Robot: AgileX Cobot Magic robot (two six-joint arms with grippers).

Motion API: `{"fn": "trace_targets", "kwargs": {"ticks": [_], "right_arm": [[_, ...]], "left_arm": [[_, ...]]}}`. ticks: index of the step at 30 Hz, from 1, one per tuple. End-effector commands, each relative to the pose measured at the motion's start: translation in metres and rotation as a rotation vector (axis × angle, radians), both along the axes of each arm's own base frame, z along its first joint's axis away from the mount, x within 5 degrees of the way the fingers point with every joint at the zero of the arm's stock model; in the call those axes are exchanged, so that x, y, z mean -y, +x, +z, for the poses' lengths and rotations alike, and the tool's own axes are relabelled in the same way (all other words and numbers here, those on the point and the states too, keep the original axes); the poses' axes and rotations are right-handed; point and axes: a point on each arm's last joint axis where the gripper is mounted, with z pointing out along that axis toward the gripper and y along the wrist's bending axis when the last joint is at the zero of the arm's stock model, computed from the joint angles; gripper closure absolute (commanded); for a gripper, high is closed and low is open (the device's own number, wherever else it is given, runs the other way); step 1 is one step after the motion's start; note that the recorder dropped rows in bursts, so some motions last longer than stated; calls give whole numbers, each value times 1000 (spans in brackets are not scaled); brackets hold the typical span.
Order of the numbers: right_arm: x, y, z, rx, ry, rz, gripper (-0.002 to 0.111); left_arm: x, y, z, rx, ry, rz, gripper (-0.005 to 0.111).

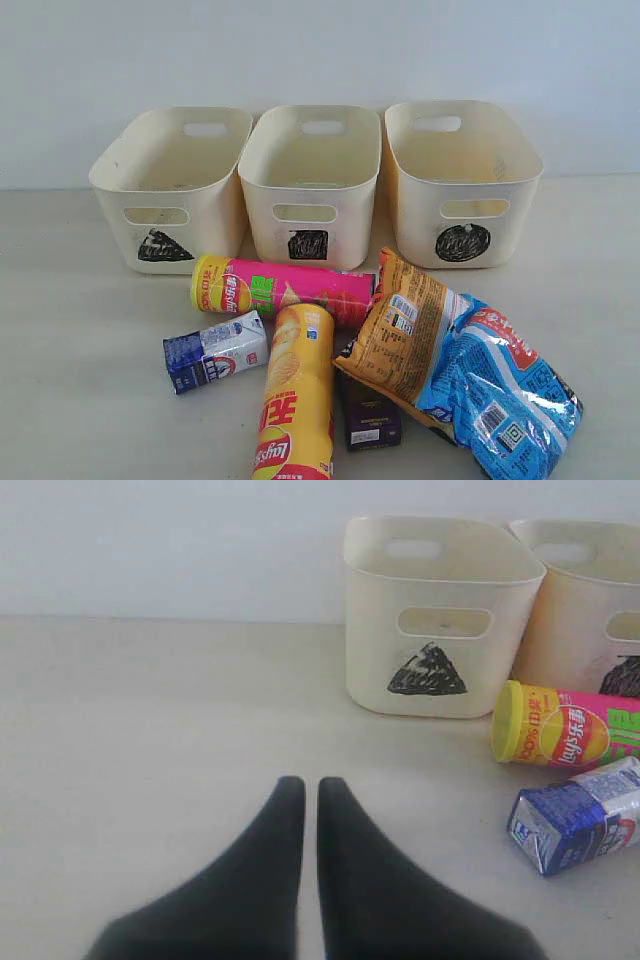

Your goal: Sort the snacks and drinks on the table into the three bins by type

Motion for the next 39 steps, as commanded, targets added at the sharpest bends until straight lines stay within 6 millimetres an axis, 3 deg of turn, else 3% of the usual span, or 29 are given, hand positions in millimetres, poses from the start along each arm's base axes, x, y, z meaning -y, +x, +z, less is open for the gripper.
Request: {"fn": "trace_targets", "kwargs": {"ticks": [1, 4, 10, 14, 21, 30, 39], "right_arm": [[1, -7, 21, 230, 216, 57, 109], [0, -11, 30, 295, 244, 85, 109], [-3, 1, 80, 226, 157, 74, 109], [-6, 26, 117, 165, 77, 64, 109], [-7, 81, 151, -105, -21, -3, 109], [-10, 136, 146, -493, -166, -49, 109], [-49, 165, 132, -939, -490, 250, 109]], "left_arm": [[0, 0, 2, 14, -5, 6, 103], [0, 0, 2, 14, -5, 6, 103], [0, 0, 2, 16, -5, 6, 103], [0, 0, 2, 16, -5, 6, 103], [0, 0, 2, 16, -5, 6, 103], [0, 0, 2, 14, -5, 6, 103], [0, 0, 2, 14, -5, 6, 103]]}}
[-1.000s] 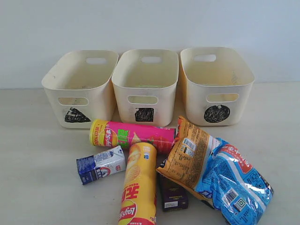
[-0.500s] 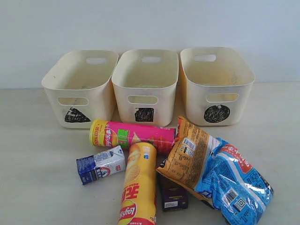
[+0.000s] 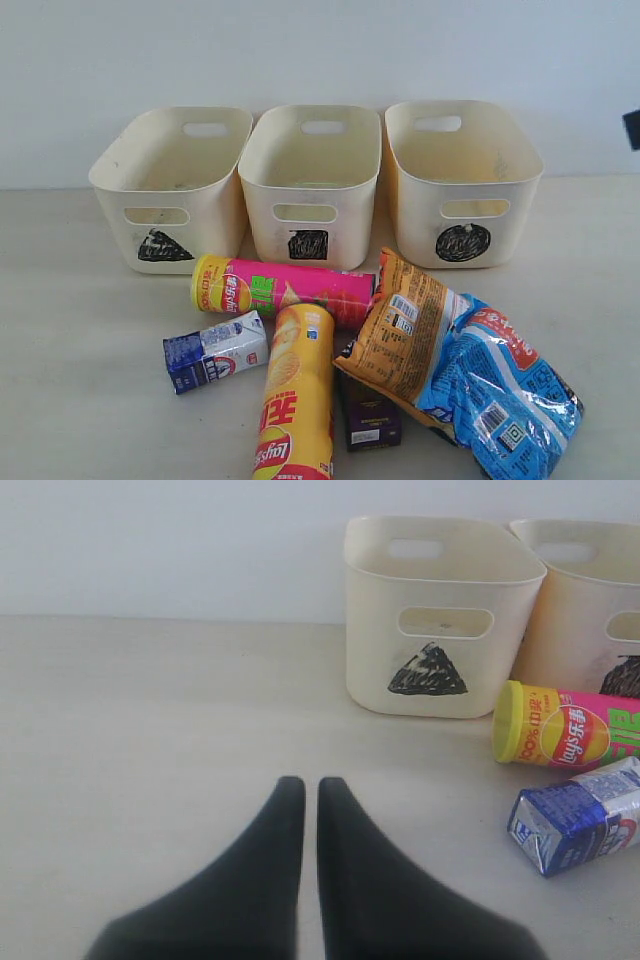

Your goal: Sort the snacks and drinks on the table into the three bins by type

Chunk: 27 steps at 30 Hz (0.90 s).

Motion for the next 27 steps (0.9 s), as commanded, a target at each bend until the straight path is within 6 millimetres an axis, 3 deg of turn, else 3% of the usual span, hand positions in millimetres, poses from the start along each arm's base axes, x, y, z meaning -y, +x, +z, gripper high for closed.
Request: {"fn": "trace_targets", "kwargs": {"ticks": [1, 11, 16, 24, 27], "right_arm": [[-13, 10, -11, -240, -112, 156, 109], [-34, 26, -61, -619, -132, 443, 109], [-30, 24, -83, -682, -141, 484, 109], [-15, 22, -111, -688, 15, 405, 108], [-17, 17, -128, -652, 13, 448, 93]], "left_arm": [[0, 0, 2, 14, -5, 6, 103], [0, 0, 2, 16, -5, 6, 103], [0, 0, 2, 16, -5, 6, 103], [0, 0, 2, 14, -5, 6, 103], [0, 0, 2, 13, -5, 6, 103]]}}
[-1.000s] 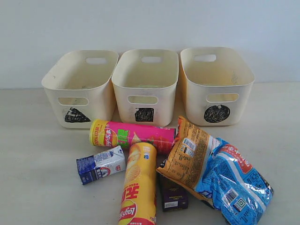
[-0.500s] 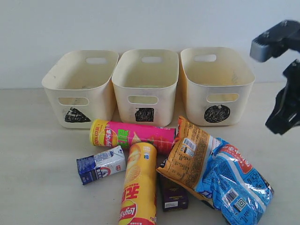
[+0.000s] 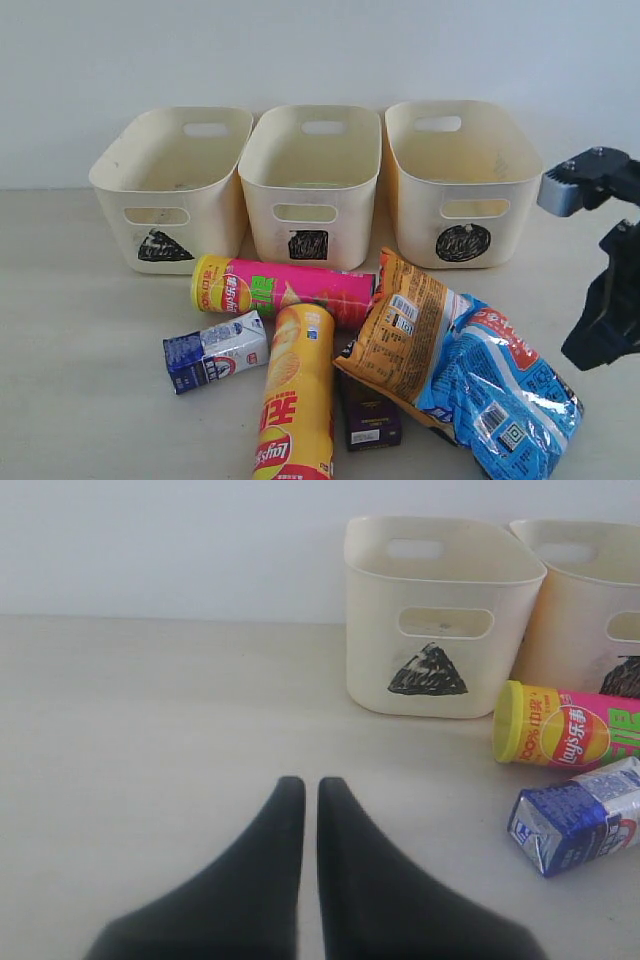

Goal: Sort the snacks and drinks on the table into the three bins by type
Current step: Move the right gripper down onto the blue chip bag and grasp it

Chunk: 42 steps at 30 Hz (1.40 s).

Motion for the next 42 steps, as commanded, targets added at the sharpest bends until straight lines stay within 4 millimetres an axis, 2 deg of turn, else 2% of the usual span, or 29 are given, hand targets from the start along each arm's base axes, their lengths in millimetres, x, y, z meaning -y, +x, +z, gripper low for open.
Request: {"fn": "trace_targets", "kwargs": {"ticks": [1, 3, 5, 6, 13, 19, 24, 27, 29, 30, 31, 33, 34, 39, 42], "right_arm": [[-1, -7, -24, 49, 16, 78, 82], [-2, -10, -33, 69, -1, 121, 52], [-4, -10, -39, 107, -3, 96, 14], [-5, -9, -40, 124, 2, 86, 3], [-28, 1, -66, 158, -25, 118, 4], [-29, 17, -92, 145, -57, 13, 4], [-32, 19, -116, 69, -83, 43, 4], [-32, 20, -122, 55, -97, 58, 5], [-32, 22, -121, 65, -107, 78, 12], [-32, 23, -119, 62, -110, 79, 21], [-32, 24, -118, 56, -111, 82, 36], [-33, 26, -114, 47, -123, 120, 76], [-33, 26, -112, 31, -125, 140, 107], [-36, 26, -103, -44, -117, 185, 108], [-36, 26, -88, -40, -115, 209, 108]], "left_arm": [[0, 0, 2, 13, -5, 6, 103], [0, 0, 2, 15, -5, 6, 103], [0, 0, 2, 15, -5, 6, 103], [0, 0, 2, 15, -5, 6, 103], [0, 0, 2, 15, -5, 6, 103], [0, 0, 2, 15, -5, 6, 103], [0, 0, 2, 15, -5, 6, 103], [0, 0, 2, 15, -5, 6, 103], [0, 0, 2, 15, -5, 6, 103], [0, 0, 2, 15, -5, 6, 103], [0, 0, 2, 15, -5, 6, 103], [0, 0, 2, 15, -5, 6, 103], [0, 0, 2, 15, -5, 6, 103], [0, 0, 2, 15, -5, 6, 103], [0, 0, 2, 15, -5, 6, 103]]}}
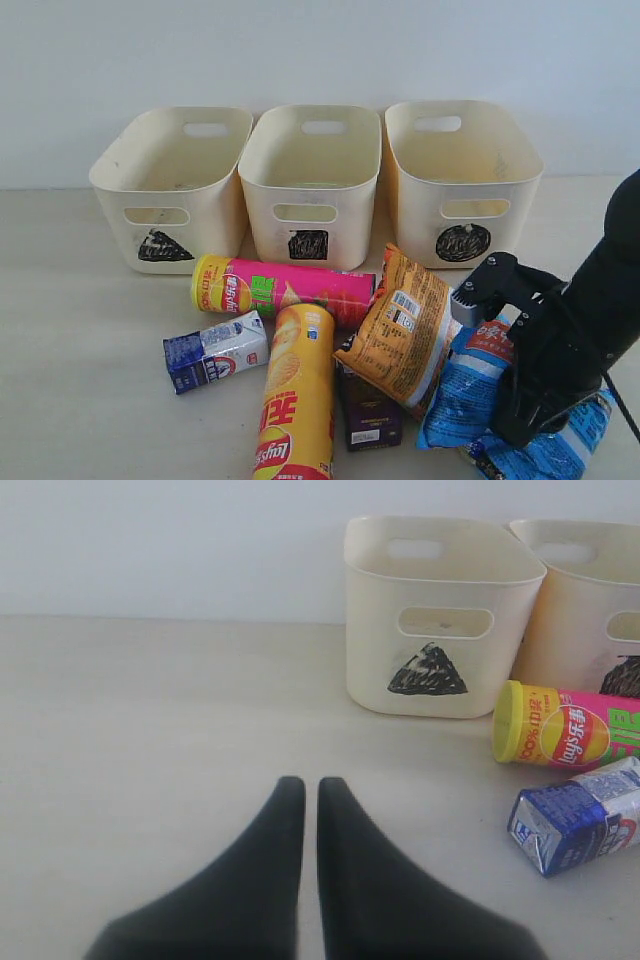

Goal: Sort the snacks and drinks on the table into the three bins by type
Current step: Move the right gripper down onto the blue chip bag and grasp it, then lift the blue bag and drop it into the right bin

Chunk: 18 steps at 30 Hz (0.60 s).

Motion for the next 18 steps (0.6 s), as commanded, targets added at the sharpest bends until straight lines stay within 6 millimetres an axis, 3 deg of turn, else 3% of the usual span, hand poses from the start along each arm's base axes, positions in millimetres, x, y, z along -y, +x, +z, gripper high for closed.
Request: {"fn": "trace_targets", "kwargs": {"ticks": [1, 9, 10, 14, 18], "right_arm": [[0, -3, 20, -18, -7, 55, 108], [5, -13, 90, 29, -18, 109, 108], [5, -12, 109, 96, -5, 82, 108], [3, 8, 161, 297, 55, -100, 108], [4, 29, 186, 498, 113, -253, 108]], "left_arm": [[0, 0, 2, 15, -5, 6, 103], [0, 0, 2, 15, -5, 6, 103], [0, 0, 2, 15, -5, 6, 103], [0, 0, 2, 14, -5, 6, 103], [0, 0, 2, 14, -5, 6, 103]]}}
